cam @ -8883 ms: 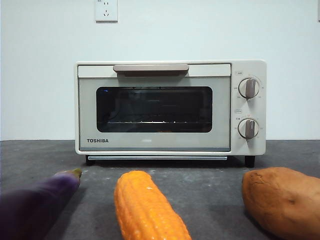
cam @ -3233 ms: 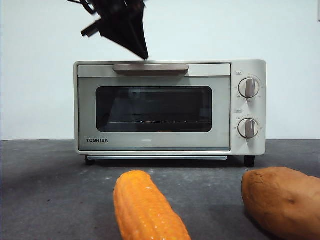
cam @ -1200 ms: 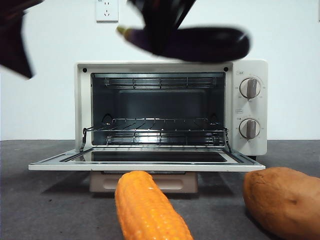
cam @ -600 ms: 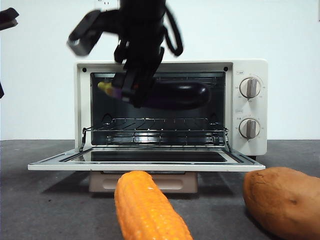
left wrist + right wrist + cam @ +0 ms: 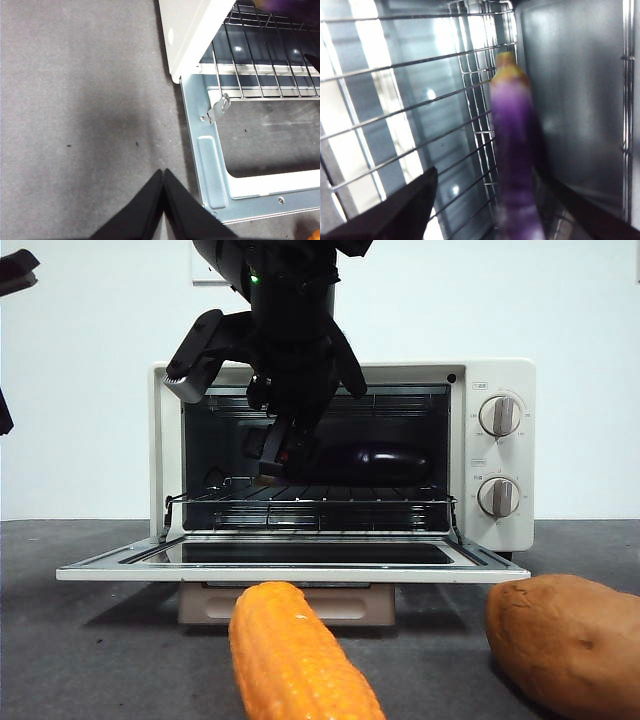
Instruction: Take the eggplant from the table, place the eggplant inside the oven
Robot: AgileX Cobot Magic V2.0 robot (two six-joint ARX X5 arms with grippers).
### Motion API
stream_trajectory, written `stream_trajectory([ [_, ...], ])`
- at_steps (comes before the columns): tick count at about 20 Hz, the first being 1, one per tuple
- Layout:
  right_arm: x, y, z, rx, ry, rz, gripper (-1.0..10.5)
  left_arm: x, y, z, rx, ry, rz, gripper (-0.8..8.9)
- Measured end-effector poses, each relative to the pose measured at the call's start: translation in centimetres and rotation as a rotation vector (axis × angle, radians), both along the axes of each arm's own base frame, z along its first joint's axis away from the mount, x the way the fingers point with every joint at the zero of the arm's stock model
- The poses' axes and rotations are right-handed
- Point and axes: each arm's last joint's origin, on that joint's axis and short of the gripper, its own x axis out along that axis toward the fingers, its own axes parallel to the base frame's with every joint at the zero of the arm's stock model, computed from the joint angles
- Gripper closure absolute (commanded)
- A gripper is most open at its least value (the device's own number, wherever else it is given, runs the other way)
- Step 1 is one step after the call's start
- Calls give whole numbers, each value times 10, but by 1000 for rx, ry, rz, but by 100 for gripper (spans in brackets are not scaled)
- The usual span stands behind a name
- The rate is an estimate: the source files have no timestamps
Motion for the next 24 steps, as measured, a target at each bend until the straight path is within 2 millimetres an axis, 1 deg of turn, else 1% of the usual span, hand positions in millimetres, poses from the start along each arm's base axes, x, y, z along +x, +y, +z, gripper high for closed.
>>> stream_trajectory([
  [6, -2, 2, 0, 35, 4, -20, 642, 0, 0, 0, 0, 0, 0, 807],
  [16, -3, 0, -1, 27, 17, -28, 642, 0, 0, 0, 0, 0, 0, 807],
  [20, -8, 4, -1, 20, 16, -16, 642, 0, 0, 0, 0, 0, 0, 808],
  [21, -12, 6, 1, 22, 13, -10, 642, 1, -1, -1, -5, 5, -7, 807],
  [22, -17, 7, 7, 34, 7, -8, 642, 5, -2, -3, -14, 13, -18, 808],
  [24, -34, 7, 28, 70, -15, -1, 643, 13, -4, -10, -10, 42, -24, 808],
])
